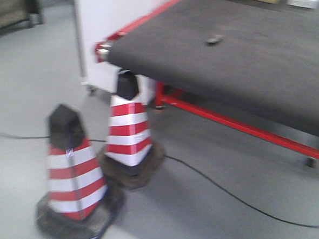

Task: Move and align brake pads A on conveyor
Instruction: 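Turn the base past the striped cones toward the black conveyor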

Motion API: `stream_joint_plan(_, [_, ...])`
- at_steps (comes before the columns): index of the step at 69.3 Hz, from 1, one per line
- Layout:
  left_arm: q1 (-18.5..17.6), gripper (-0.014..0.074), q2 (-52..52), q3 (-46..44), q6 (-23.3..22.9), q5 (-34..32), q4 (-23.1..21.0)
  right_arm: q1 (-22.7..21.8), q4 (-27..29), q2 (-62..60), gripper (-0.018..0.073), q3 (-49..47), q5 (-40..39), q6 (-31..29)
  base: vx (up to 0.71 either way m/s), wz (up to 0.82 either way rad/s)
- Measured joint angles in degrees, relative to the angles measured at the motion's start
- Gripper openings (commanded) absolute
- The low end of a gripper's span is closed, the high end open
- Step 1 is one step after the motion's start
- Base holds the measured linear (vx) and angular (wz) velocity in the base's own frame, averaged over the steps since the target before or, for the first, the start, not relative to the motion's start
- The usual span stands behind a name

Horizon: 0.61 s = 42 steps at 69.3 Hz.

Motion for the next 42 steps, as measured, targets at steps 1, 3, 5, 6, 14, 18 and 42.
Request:
stream_joint_plan(1, [0.0, -0.0006, 0.0, 0.0, 0.0, 0.0, 0.0, 0.0, 0.0, 0.0, -0.0004, 0.0, 0.0, 0.0, 0.19, -0.73])
stream_joint_plan(3, [0.0, -0.0006, 0.0, 0.0, 0.0, 0.0, 0.0, 0.0, 0.0, 0.0, -0.0004, 0.0, 0.0, 0.0, 0.19, -0.73])
stream_joint_plan(5, [0.0, -0.0006, 0.0, 0.0, 0.0, 0.0, 0.0, 0.0, 0.0, 0.0, -0.0004, 0.0, 0.0, 0.0, 0.19, -0.73])
stream_joint_plan(6, [0.0, -0.0006, 0.0, 0.0, 0.0, 0.0, 0.0, 0.0, 0.0, 0.0, -0.0004, 0.0, 0.0, 0.0, 0.19, -0.73])
stream_joint_plan(14, [0.0, -0.0006, 0.0, 0.0, 0.0, 0.0, 0.0, 0.0, 0.0, 0.0, -0.0004, 0.0, 0.0, 0.0, 0.2, -0.73])
stream_joint_plan(18, [0.0, -0.0006, 0.0, 0.0, 0.0, 0.0, 0.0, 0.0, 0.0, 0.0, -0.0004, 0.0, 0.0, 0.0, 0.2, -0.7])
stream_joint_plan(42, [0.0, -0.0006, 0.0, 0.0, 0.0, 0.0, 0.0, 0.0, 0.0, 0.0, -0.0004, 0.0, 0.1, 0.0, 0.25, -0.52])
